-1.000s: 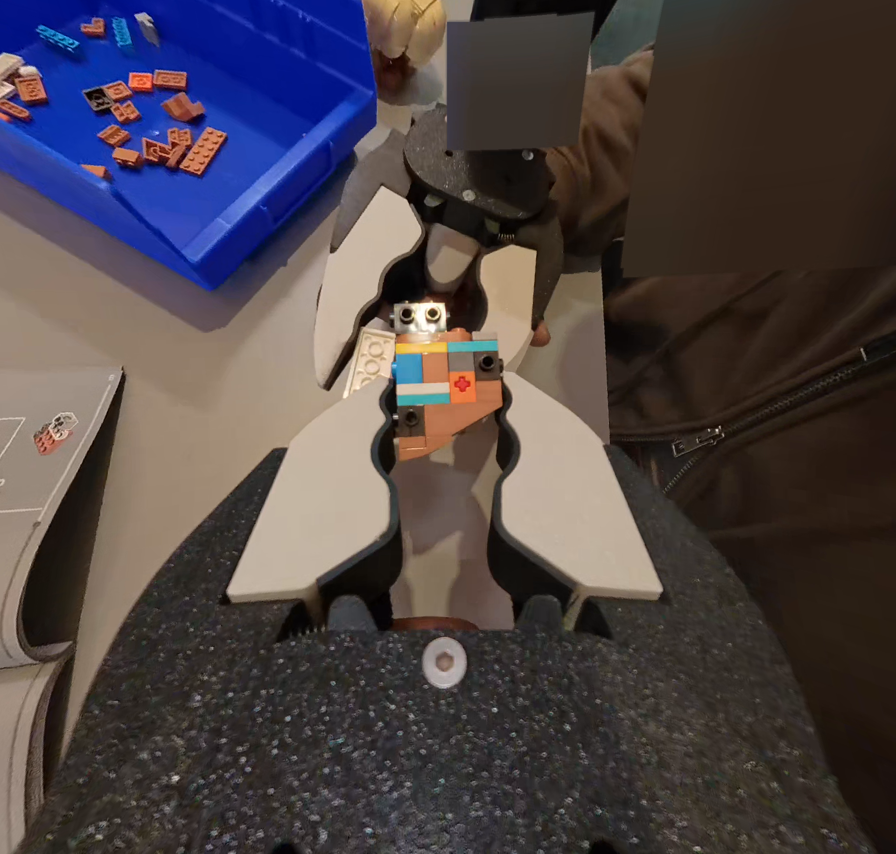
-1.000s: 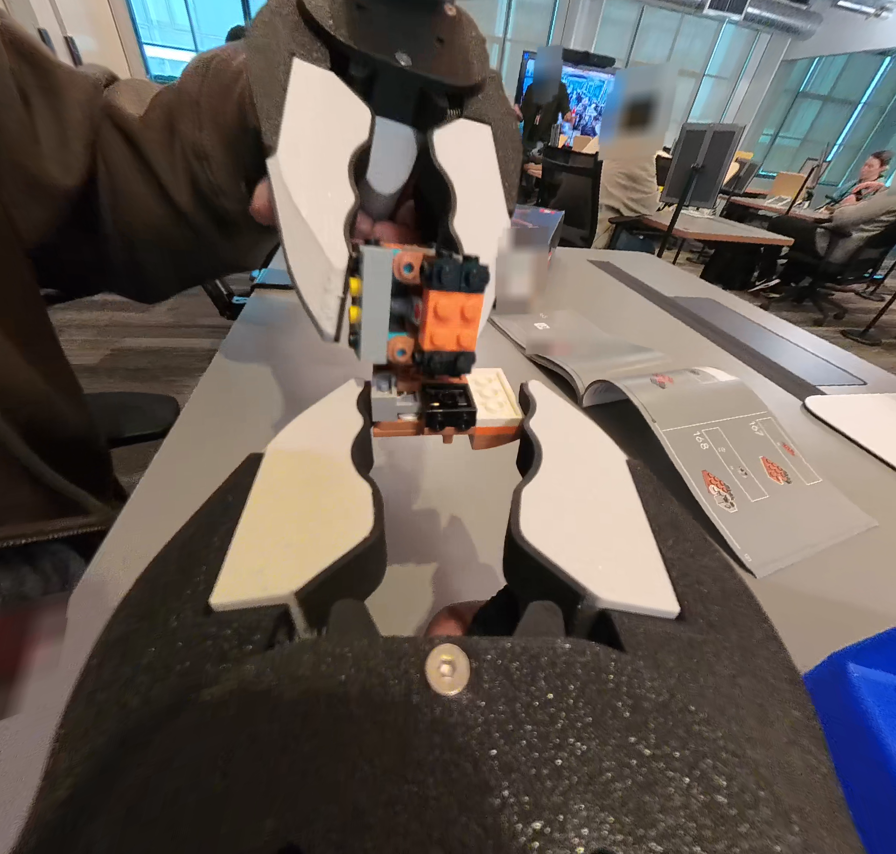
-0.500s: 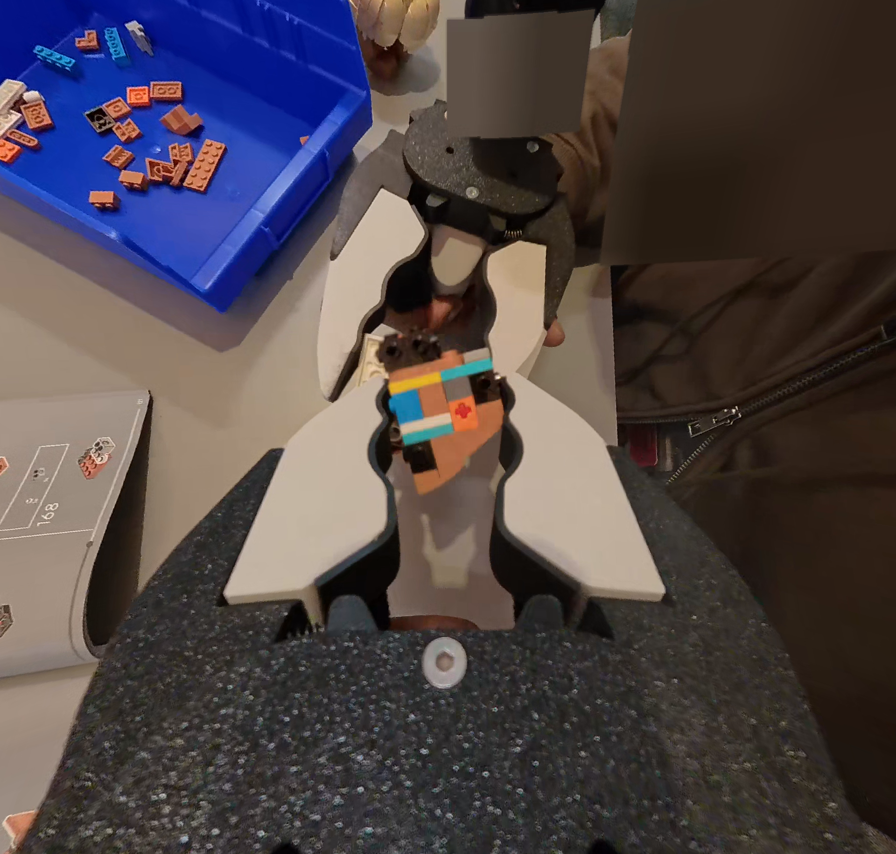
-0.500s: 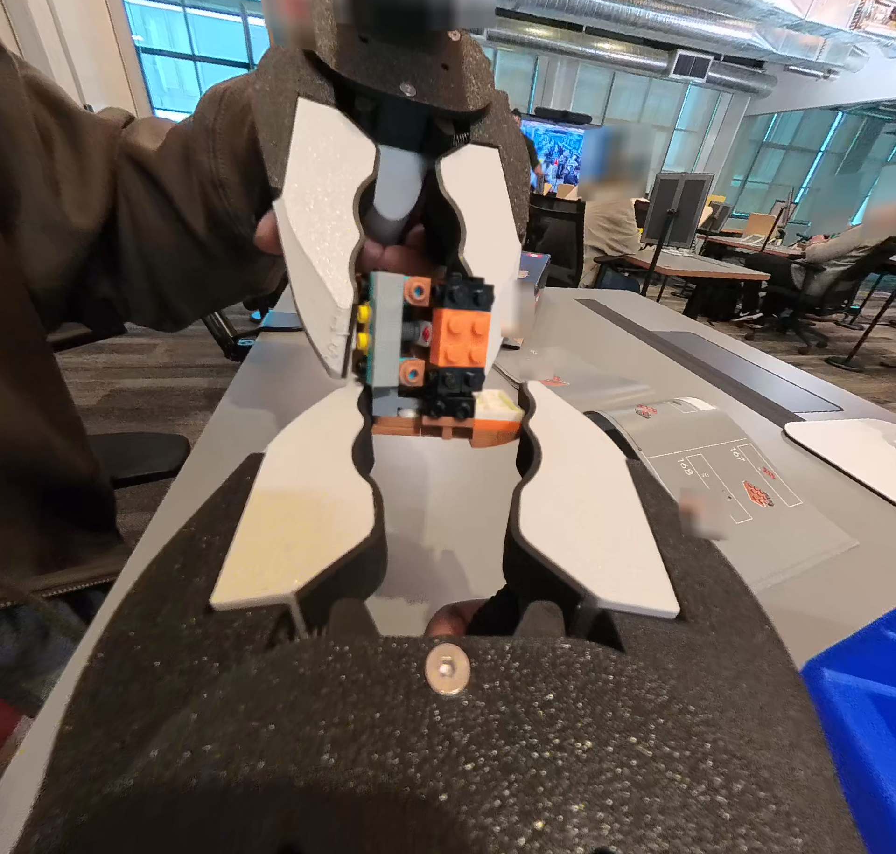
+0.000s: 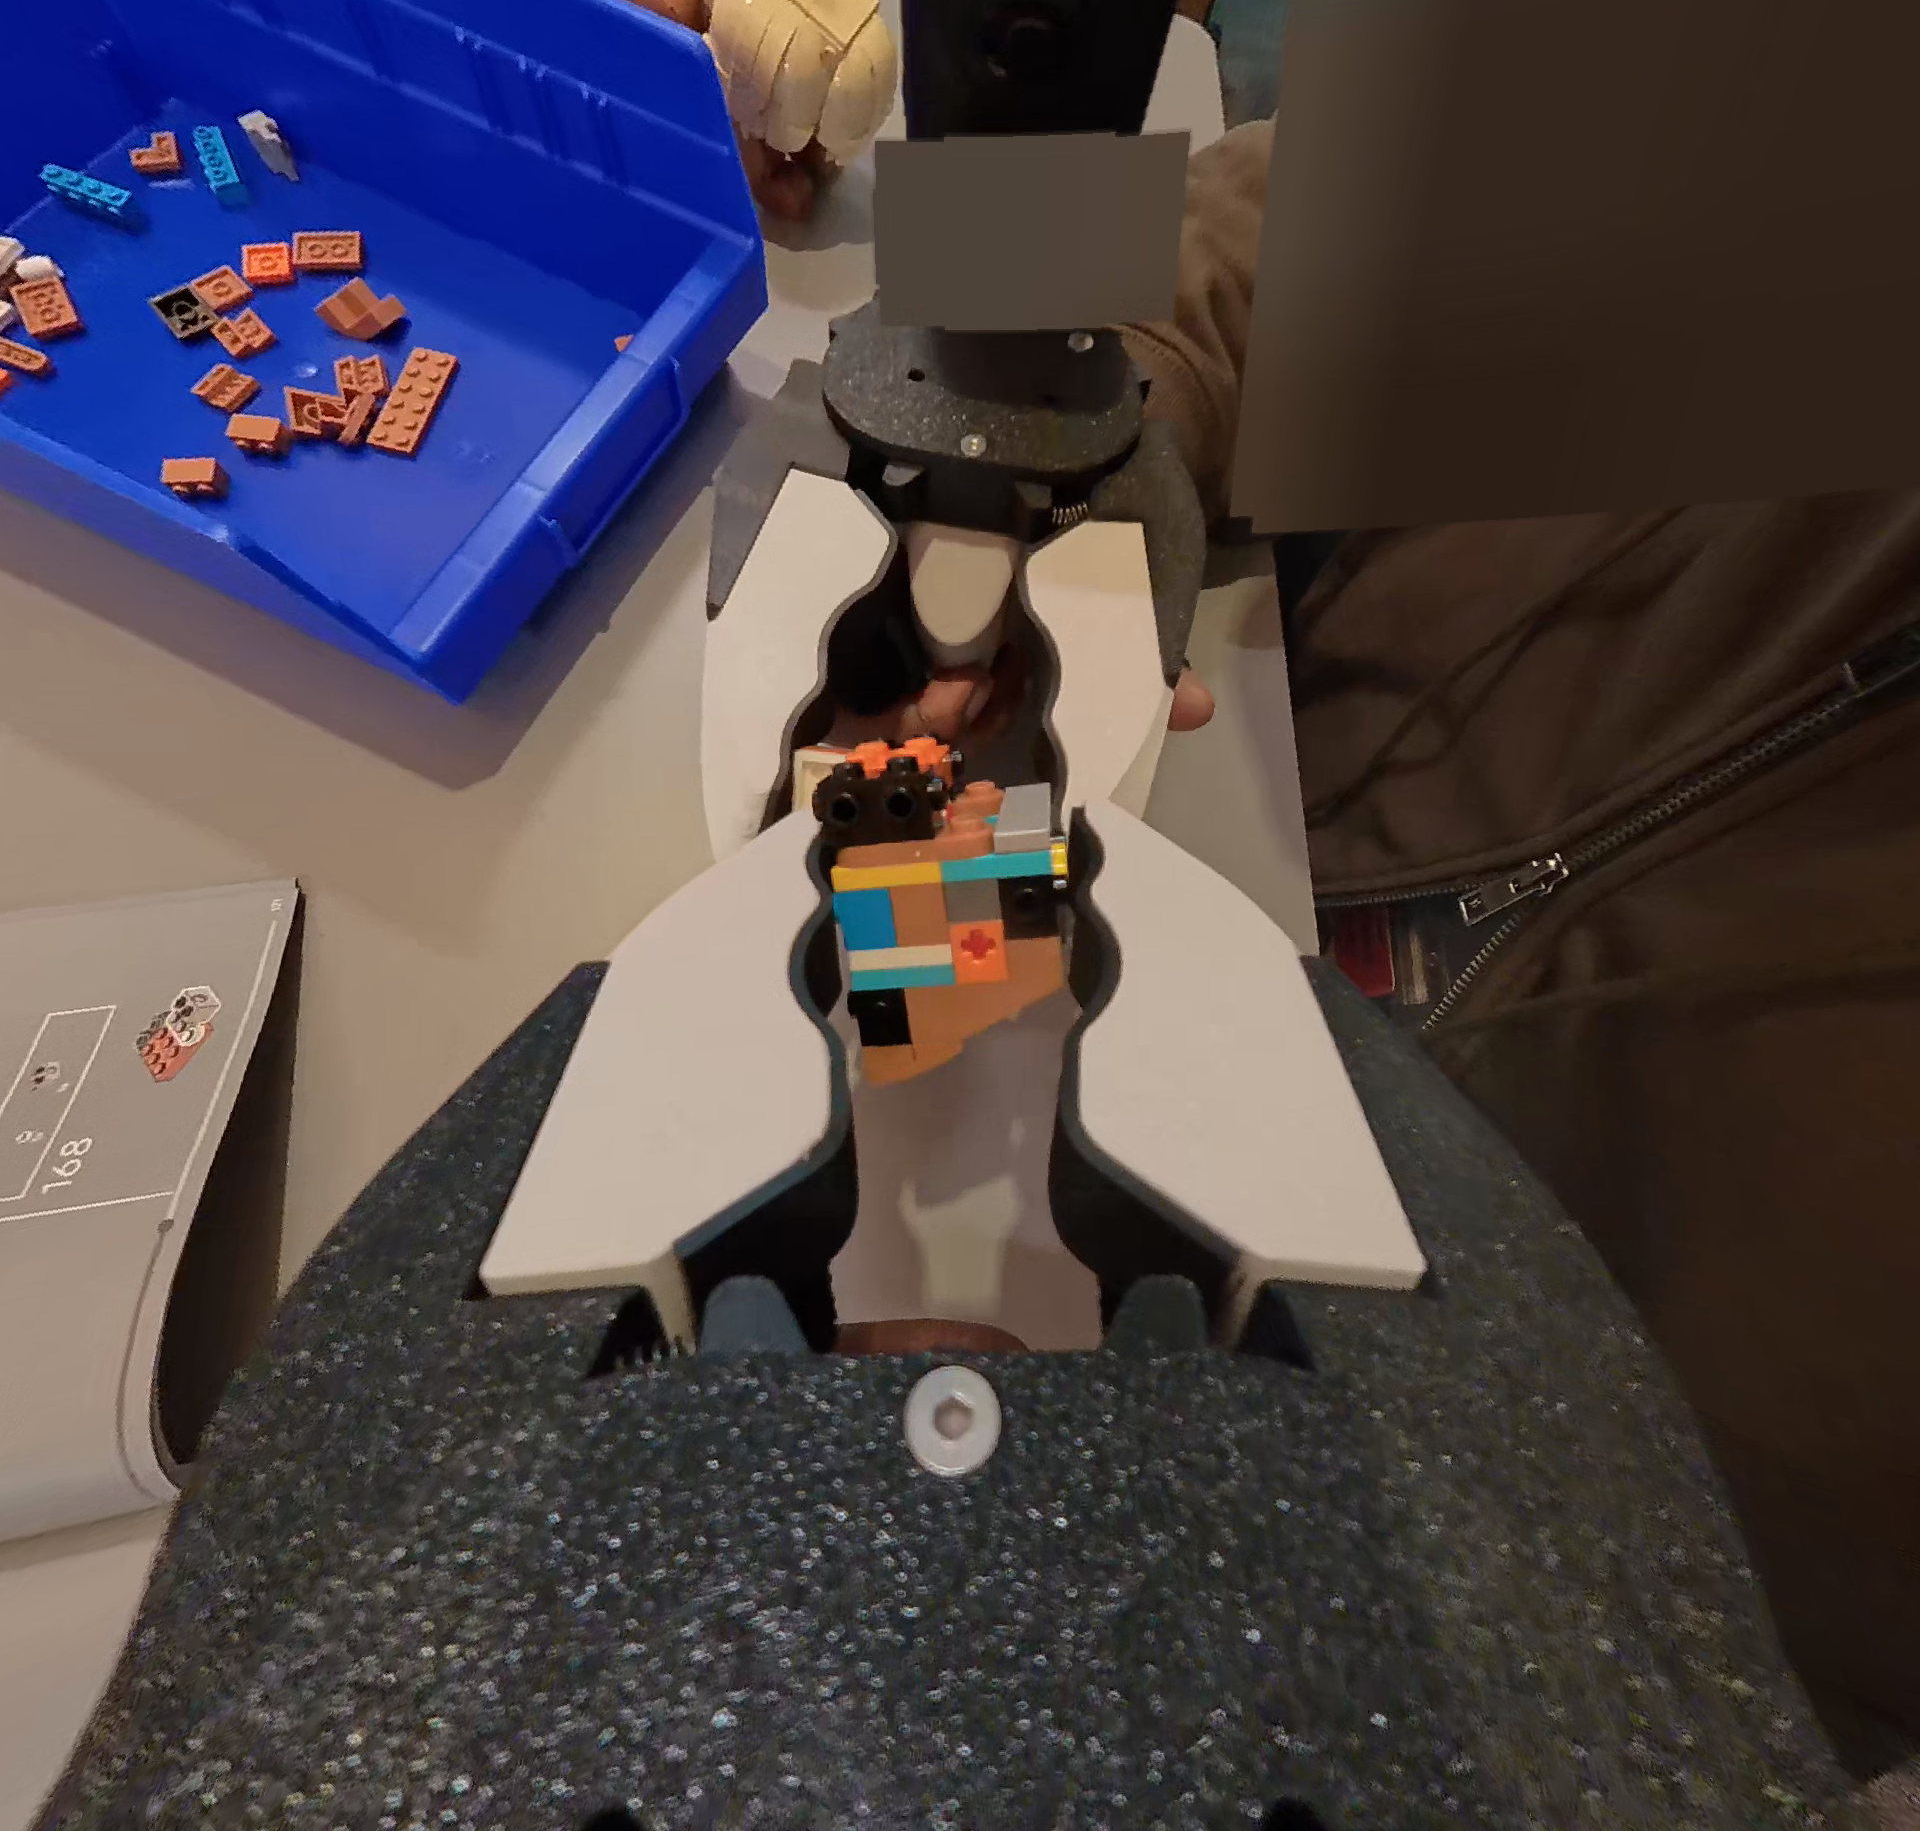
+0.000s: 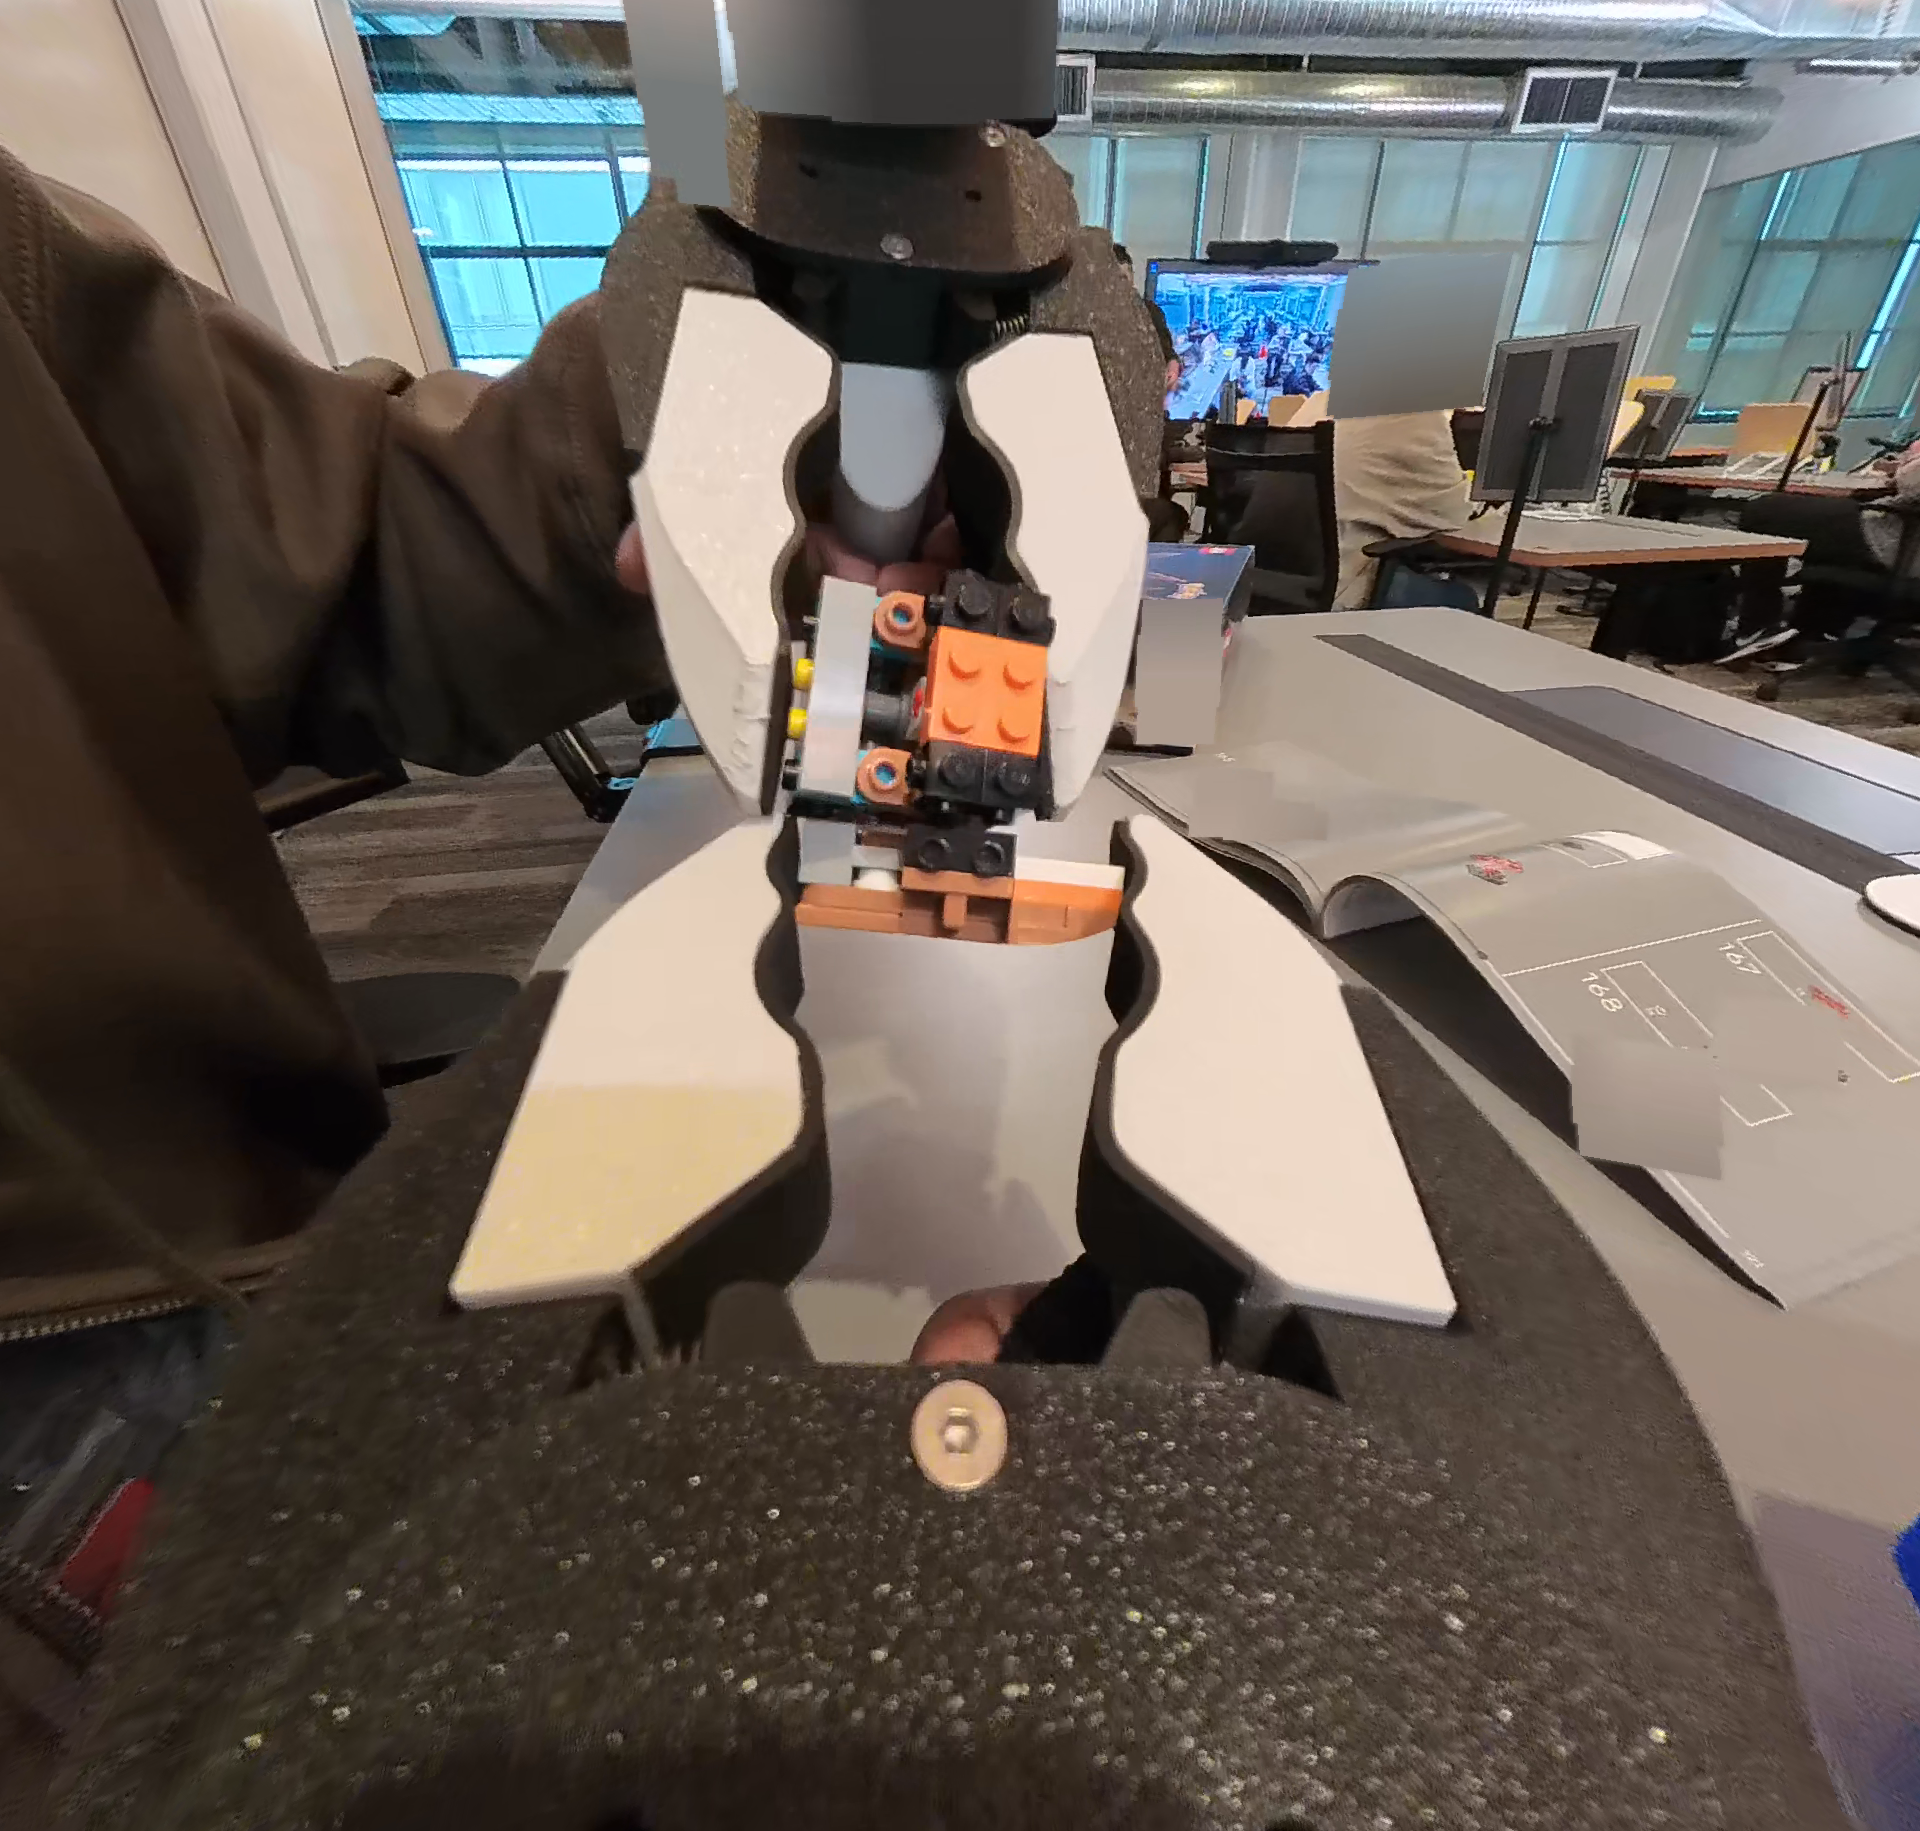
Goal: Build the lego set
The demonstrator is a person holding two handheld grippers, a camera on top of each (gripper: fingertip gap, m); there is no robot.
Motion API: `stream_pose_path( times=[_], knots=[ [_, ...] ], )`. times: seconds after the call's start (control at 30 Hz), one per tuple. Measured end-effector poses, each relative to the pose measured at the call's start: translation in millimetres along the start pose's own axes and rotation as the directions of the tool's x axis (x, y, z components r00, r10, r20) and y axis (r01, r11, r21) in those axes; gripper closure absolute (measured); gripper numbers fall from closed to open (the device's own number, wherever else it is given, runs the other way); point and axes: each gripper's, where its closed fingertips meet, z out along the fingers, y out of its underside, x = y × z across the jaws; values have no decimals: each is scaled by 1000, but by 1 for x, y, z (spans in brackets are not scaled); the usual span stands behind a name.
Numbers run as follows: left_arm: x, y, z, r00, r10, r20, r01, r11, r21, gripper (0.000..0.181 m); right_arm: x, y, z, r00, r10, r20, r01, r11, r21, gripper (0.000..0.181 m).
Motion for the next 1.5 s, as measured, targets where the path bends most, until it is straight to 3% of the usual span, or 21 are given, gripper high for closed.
stream_pose_path(
  times=[0.13,0.33,0.47,0.63,0.73,1.07,1.3,1.5],
  knots=[
    [-4,0,-6,1000,-1,7,0,1000,28,140,2,3,0,1000,-5,-7,5,1000,-21,124],
    [-13,26,-8,996,-68,54,64,995,70,140,11,50,6,987,-156,-39,137,940,-313,125],
    [-16,55,-2,991,-106,77,103,993,51,140,13,69,9,979,-201,-16,176,892,-417,125],
    [-17,79,5,988,-138,75,136,990,35,140,15,109,-3,981,-189,35,165,739,-653,125],
    [-18,84,11,988,-146,60,144,989,36,140,16,120,-11,989,-149,22,118,674,-729,124],
    [-21,87,35,996,-83,29,84,996,-30,140,17,125,-29,999,-49,-15,20,641,-767,124],
    [-24,78,49,1000,-5,20,7,994,-108,140,19,126,-39,998,-40,-48,-11,639,-769,113],
    [-26,76,65,998,59,-9,-60,967,-246,140,18,125,-40,998,-40,-44,-7,646,-763,126]
  ],
)
